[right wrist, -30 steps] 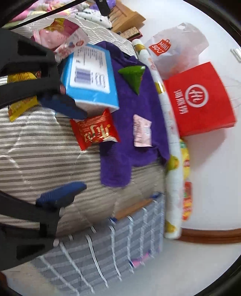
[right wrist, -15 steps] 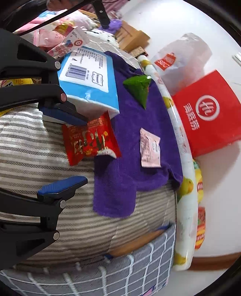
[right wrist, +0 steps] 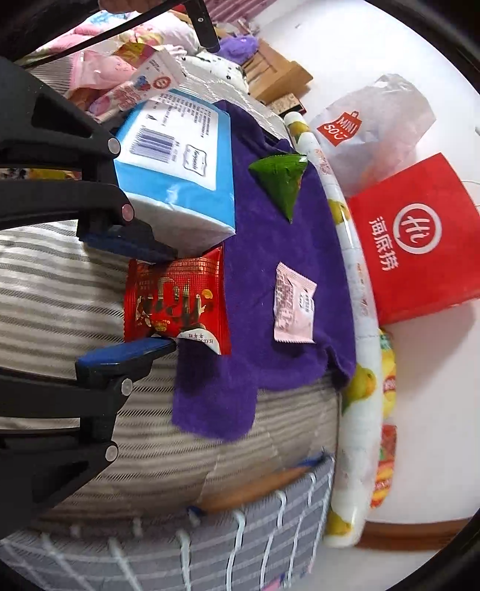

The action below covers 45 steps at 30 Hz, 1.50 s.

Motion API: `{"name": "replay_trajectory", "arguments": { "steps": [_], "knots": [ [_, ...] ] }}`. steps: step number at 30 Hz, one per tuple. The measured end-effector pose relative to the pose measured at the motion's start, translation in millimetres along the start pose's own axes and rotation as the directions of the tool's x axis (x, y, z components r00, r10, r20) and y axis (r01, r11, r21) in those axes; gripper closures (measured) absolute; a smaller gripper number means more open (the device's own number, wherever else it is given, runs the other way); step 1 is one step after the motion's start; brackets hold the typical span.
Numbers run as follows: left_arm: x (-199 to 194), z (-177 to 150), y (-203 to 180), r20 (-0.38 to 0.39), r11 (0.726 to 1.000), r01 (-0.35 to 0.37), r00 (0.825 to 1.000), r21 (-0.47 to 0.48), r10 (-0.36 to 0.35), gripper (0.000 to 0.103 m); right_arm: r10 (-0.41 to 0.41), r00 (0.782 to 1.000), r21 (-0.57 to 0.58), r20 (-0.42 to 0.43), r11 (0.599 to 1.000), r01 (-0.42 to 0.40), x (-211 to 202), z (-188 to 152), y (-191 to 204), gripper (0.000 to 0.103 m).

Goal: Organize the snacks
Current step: 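Grasp the red candy packet with the right gripper, then grasp the pink strawberry packet with the left gripper while the right gripper holds the red packet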

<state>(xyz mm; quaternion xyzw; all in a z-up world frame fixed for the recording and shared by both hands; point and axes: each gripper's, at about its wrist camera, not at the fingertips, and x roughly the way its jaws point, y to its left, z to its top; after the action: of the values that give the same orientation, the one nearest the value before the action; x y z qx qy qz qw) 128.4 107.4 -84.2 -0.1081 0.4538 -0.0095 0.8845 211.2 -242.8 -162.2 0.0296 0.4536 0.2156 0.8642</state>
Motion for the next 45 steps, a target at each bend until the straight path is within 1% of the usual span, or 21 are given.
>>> {"name": "replay_trajectory", "arguments": {
  "steps": [2, 4, 7, 9, 11, 12, 15, 18, 19, 21, 25, 27, 30, 32, 36, 37, 38, 40, 42, 43, 45],
  "knots": [
    [-2.4, -2.6, 4.2, -0.001, 1.0, -0.001, 1.0, -0.011, 0.001, 0.026, 0.0, 1.0, 0.014, -0.002, 1.0, 0.0, -10.7, -3.5, -0.2, 0.061],
    [-5.1, -5.9, 7.9, -0.001, 1.0, -0.007, 1.0, -0.018, 0.007, 0.026, -0.033, 0.999, 0.027, -0.02, 0.999, 0.034, -25.8, -9.7, -1.5, 0.061],
    [-6.9, -12.6, 13.1, -0.006, 0.999, -0.027, 1.0, -0.022, 0.027, 0.026, -0.071, 0.996, 0.008, -0.059, 0.997, 0.071, -46.5, -23.8, -0.8, 0.061],
    [-5.5, -16.1, 17.3, -0.013, 0.999, -0.038, 0.999, -0.03, 0.038, 0.026, -0.081, 0.993, -0.008, -0.082, 0.997, 0.081, -56.2, -34.6, 0.2, 0.061],
    [-3.0, -20.4, 22.3, -0.022, 0.998, -0.038, 0.999, -0.044, 0.037, 0.026, -0.091, 0.989, -0.022, -0.117, 0.996, 0.089, -56.7, -43.7, 2.1, 0.061],
    [-1.3, -22.6, 25.2, -0.03, 0.998, -0.039, 0.999, -0.054, 0.037, 0.026, -0.109, 0.985, -0.036, -0.137, 0.994, 0.105, -53.6, -49.0, 4.3, 0.061],
    [5.7, -30.5, 35.0, -0.065, 0.994, -0.066, 0.996, -0.09, 0.06, 0.026, -0.146, 0.975, -0.053, -0.168, 0.989, 0.139, -40.8, -58.8, 6.8, 0.061],
    [12.2, -42.3, 46.1, -0.111, 0.989, -0.088, 0.991, -0.122, 0.074, 0.026, -0.169, 0.974, -0.049, -0.154, 0.985, 0.163, -34.2, -61.6, 7.0, 0.06],
    [13.1, -45.6, 48.8, -0.12, 0.988, -0.083, 0.991, -0.133, 0.067, 0.026, -0.165, 0.975, -0.045, -0.148, 0.986, 0.16, -34.1, -61.5, 7.0, 0.058],
    [16.1, -52.4, 53.8, -0.141, 0.986, -0.058, 0.989, -0.154, 0.036, 0.026, -0.144, 0.978, -0.028, -0.149, 0.99, 0.141, -31.0, -60.9, 5.8, 0.057],
    [24.5, -61.0, 56.1, -0.166, 0.98, 0.005, 0.985, -0.197, -0.038, 0.026, -0.151, 0.975, -0.025, -0.162, 0.989, 0.149, -20.9, -61.1, 6.7, 0.056],
    [31.0, -63.2, 54.0, -0.179, 0.978, 0.03, 0.981, -0.207, -0.068, 0.026, -0.156, 0.978, -0.027, -0.142, 0.988, 0.154, -22.5, -62.3, 8.0, 0.056],
    [42.1, -63.4, 50.4, -0.191, 0.973, 0.062, 0.976, -0.224, -0.106, 0.026, -0.143, 0.981, -0.01, -0.128, 0.99, 0.143, -23.3, -63.7, 5.9, 0.056],
    [48.6, -61.8, 48.7, -0.194, 0.971, 0.066, 0.974, -0.229, -0.112, 0.026, -0.136, 0.984, 0.003, -0.117, 0.991, 0.137, -25.2, -64.7, 3.7, 0.056],
    [55.0, -56.0, 44.3, -0.18, 0.976, 0.048, 0.98, -0.212, -0.088, 0.027, -0.136, 0.985, 0.006, -0.103, 0.991, 0.137, -27.4, -67.3, 2.0, 0.056],
    [56.0, -55.1, 42.6, -0.178, 0.978, 0.04, 0.981, -0.204, -0.077, 0.031, -0.135, 0.986, 0.007, -0.101, 0.991, 0.137, -27.2, -67.6, 1.8, 0.056],
    [57.1, -53.5, 40.0, -0.178, 0.982, 0.028, 0.982, -0.188, -0.062, 0.04, -0.138, 0.986, 0.004, -0.098, 0.99, 0.139, -27.1, -68.1, 2.2, 0.056],
    [56.6, -53.2, 37.9, -0.177, 0.983, 0.051, 0.981, -0.179, -0.083, 0.047, -0.146, 0.985, -0.004, -0.096, 0.989, 0.147, -26.6, -68.2, 3.9, 0.056],
    [54.1, -51.6, 38.0, -0.166, 0.984, 0.065, 0.982, -0.166, -0.093, 0.06, -0.155, 0.984, -0.01, -0.092, 0.988, 0.155, -26.9, -68.0, 5.6, 0.056],
    [51.5, -51.5, 37.6, -0.159, 0.985, 0.072, 0.983, -0.157, -0.097, 0.064, -0.158, 0.983, -0.011, -0.091, 0.987, 0.158, -27.1, -68.2, 6.2, 0.057],
    [45.4, -51.6, 36.9, -0.148, 0.99, 0.046, 0.987, -0.131, -0.066, 0.068, -0.162, 0.983, -0.008, -0.088, 0.987, 0.162, -27.9, -68.2, 6.8, 0.057]
  ]
}}
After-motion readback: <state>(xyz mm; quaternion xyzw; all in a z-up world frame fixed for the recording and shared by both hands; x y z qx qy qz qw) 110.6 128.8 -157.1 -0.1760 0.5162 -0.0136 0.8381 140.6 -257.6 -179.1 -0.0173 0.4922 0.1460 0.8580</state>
